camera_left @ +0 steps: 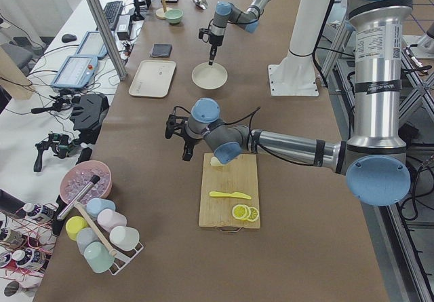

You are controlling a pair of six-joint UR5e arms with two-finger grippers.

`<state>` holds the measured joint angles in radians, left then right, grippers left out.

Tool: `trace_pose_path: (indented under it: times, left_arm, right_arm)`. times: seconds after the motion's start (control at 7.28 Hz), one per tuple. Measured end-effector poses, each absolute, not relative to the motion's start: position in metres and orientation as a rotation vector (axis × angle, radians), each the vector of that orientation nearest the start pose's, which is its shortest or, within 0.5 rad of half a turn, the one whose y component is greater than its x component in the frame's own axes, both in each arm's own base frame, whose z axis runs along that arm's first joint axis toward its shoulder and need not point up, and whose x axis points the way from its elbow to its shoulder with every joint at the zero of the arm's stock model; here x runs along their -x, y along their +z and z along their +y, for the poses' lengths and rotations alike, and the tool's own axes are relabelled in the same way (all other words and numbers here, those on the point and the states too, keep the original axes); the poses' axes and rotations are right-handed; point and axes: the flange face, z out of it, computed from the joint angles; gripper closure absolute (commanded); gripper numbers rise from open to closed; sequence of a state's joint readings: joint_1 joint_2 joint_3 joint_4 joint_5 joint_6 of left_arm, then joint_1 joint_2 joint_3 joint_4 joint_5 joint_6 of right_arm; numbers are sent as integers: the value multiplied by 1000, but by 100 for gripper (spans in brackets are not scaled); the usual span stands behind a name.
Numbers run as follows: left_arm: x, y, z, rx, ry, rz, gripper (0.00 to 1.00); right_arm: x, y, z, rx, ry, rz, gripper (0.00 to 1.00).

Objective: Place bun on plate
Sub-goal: 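Push the white plate with the right gripper toward the table center, then withdraw the right gripper from the plate while the left gripper grasps the bun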

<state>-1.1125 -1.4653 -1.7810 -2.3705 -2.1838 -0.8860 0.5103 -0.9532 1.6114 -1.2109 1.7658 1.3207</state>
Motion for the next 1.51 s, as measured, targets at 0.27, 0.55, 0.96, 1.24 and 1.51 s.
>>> trace_pose_path:
  times: [0.27, 0.55, 0.96, 1.24, 1.51]
  left_arm:
    - [-172, 522, -406, -296, -128, 982, 2]
    - [-180, 536, -381, -289, -125, 959, 2]
    - [-184, 539, -374, -289, -118, 960, 2]
    - [-201, 545, -369, -298, -103, 927, 3]
    - [-210, 558, -366, -296, -95, 892, 3]
  right_arm:
    - [548, 236, -438, -211, 139, -1007, 25]
    - [553, 243, -438, -202, 143, -999, 18]
    - [554, 242, -435, -176, 167, -1012, 1]
    - [523, 234, -444, -142, 170, -1047, 0]
    - [498, 237, -454, -126, 182, -1059, 1]
